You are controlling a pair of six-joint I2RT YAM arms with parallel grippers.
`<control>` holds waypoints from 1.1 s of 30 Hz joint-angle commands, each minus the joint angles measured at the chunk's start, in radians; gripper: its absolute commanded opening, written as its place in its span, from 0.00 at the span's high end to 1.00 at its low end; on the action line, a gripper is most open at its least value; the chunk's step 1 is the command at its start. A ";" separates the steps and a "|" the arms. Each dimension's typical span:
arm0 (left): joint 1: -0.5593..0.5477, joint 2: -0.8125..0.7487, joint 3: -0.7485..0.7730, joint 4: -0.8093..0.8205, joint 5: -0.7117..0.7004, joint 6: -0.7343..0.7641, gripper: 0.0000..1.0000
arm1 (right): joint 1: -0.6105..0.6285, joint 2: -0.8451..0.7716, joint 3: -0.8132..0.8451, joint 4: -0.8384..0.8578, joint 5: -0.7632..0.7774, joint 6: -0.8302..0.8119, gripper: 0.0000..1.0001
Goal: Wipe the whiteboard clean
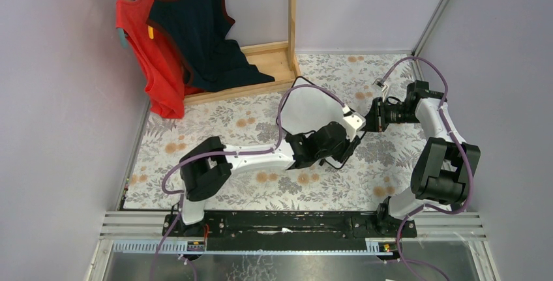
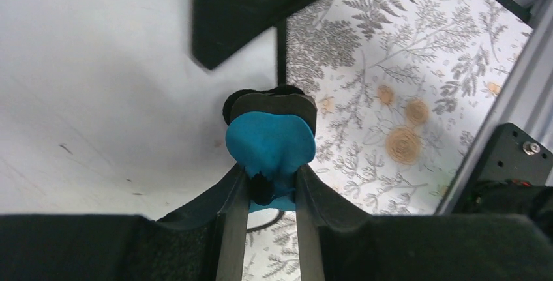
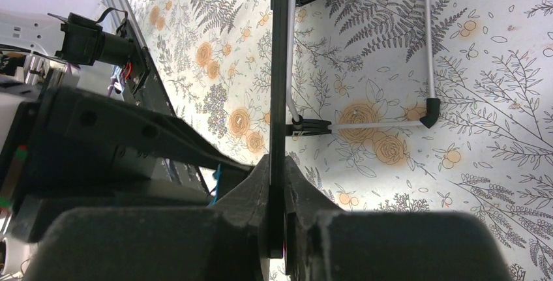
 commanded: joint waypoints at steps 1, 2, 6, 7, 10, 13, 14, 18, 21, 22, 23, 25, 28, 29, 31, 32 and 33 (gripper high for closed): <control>0.034 0.032 0.048 -0.008 -0.020 0.032 1.00 | 0.023 0.005 0.011 -0.071 -0.014 -0.012 1.00; 0.040 0.041 0.055 -0.012 -0.017 0.032 1.00 | 0.022 0.005 0.011 -0.073 -0.015 -0.014 1.00; 0.061 0.060 0.068 -0.018 -0.013 0.034 1.00 | 0.023 0.003 0.009 -0.074 -0.012 -0.016 1.00; 0.066 0.064 0.075 -0.025 -0.016 0.032 1.00 | 0.023 0.002 0.008 -0.074 -0.012 -0.018 1.00; 0.078 0.060 0.068 -0.041 -0.024 0.028 1.00 | 0.022 0.002 0.007 -0.073 -0.012 -0.018 1.00; 0.096 0.037 0.035 -0.042 -0.038 0.020 1.00 | 0.022 0.002 0.007 -0.073 -0.012 -0.018 1.00; 0.103 0.026 0.019 -0.039 -0.040 0.018 1.00 | 0.022 0.003 0.007 -0.072 -0.012 -0.017 1.00; 0.134 -0.026 -0.050 -0.031 -0.060 0.012 1.00 | 0.023 0.006 0.008 -0.071 -0.012 -0.014 1.00; 0.163 -0.057 -0.094 -0.030 -0.072 0.012 1.00 | 0.022 0.007 0.009 -0.070 -0.013 -0.016 1.00; 0.175 -0.066 -0.107 -0.030 -0.074 0.012 1.00 | 0.022 0.007 0.008 -0.071 -0.013 -0.017 1.00; 0.187 -0.076 -0.120 -0.029 -0.074 0.011 1.00 | 0.023 0.007 0.008 -0.072 -0.013 -0.017 1.00; 0.208 -0.093 -0.143 -0.020 -0.067 0.006 1.00 | 0.022 0.007 0.007 -0.072 -0.013 -0.016 1.00; 0.218 -0.098 -0.143 -0.011 -0.045 -0.003 1.00 | 0.023 0.007 0.008 -0.071 -0.013 -0.017 1.00; 0.216 -0.091 -0.133 -0.012 -0.031 -0.006 1.00 | 0.022 0.009 0.009 -0.072 -0.014 -0.017 1.00; 0.205 -0.064 -0.106 -0.019 -0.013 -0.018 1.00 | 0.022 0.010 0.009 -0.071 -0.015 -0.017 1.00; 0.195 -0.049 -0.093 -0.020 -0.008 -0.022 1.00 | 0.022 0.010 0.009 -0.073 -0.013 -0.016 1.00; 0.181 -0.031 -0.079 -0.019 -0.006 -0.024 1.00 | 0.024 0.008 0.010 -0.073 -0.013 -0.017 1.00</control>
